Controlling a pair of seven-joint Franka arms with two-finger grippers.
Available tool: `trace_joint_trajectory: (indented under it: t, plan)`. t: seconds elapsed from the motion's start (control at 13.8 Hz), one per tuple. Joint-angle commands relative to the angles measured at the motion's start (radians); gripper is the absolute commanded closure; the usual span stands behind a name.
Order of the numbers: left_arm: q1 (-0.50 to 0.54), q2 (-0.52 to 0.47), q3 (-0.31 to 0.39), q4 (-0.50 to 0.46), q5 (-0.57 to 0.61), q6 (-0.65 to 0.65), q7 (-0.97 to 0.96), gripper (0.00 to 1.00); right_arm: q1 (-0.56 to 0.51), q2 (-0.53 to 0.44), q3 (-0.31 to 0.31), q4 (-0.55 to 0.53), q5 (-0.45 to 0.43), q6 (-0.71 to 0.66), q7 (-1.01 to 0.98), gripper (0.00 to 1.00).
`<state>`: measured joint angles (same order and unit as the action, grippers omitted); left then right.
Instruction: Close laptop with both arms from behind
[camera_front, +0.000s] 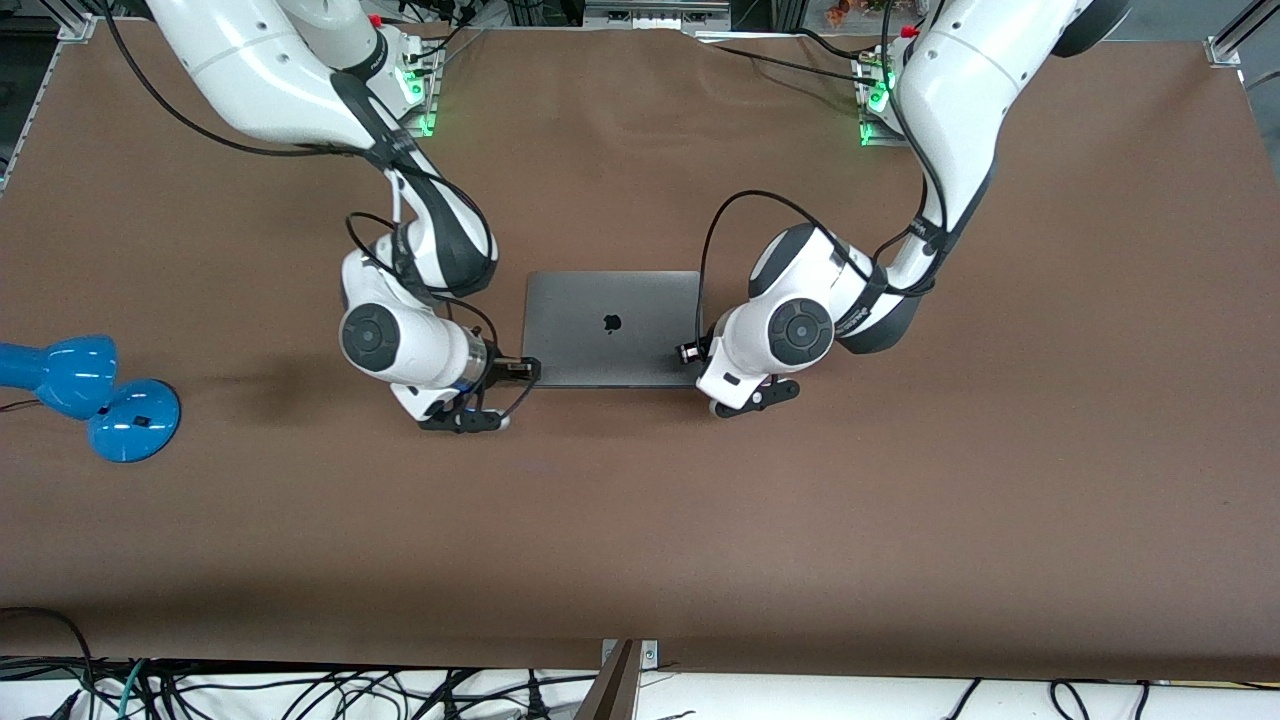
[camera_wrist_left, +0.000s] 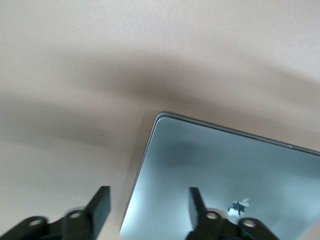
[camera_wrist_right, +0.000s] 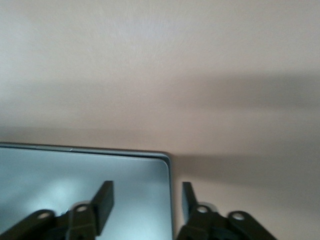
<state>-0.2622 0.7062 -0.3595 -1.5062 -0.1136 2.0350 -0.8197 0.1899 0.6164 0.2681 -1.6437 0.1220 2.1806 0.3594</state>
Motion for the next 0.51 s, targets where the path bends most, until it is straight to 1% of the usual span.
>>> trace_joint_trajectory:
  t: [0.0,0.07,0.29,0.43]
  plan:
    - [0.009,-0.077,-0.003,-0.025,0.037,-0.050,-0.006,0.00,-0.009,-0.128,-0.027,-0.019,-0.019,-0.132,-0.014,0.00]
    - [0.012,-0.103,-0.004,-0.041,0.035,-0.062,-0.001,0.00,-0.023,-0.165,-0.030,-0.021,-0.028,-0.163,-0.014,0.00]
    - [0.047,-0.224,-0.010,-0.120,0.035,-0.084,0.007,0.00,-0.078,-0.283,-0.040,-0.021,-0.039,-0.257,-0.013,0.00]
    - [0.058,-0.287,-0.010,-0.140,0.035,-0.137,0.016,0.00,-0.115,-0.363,-0.056,-0.019,-0.041,-0.306,-0.013,0.00]
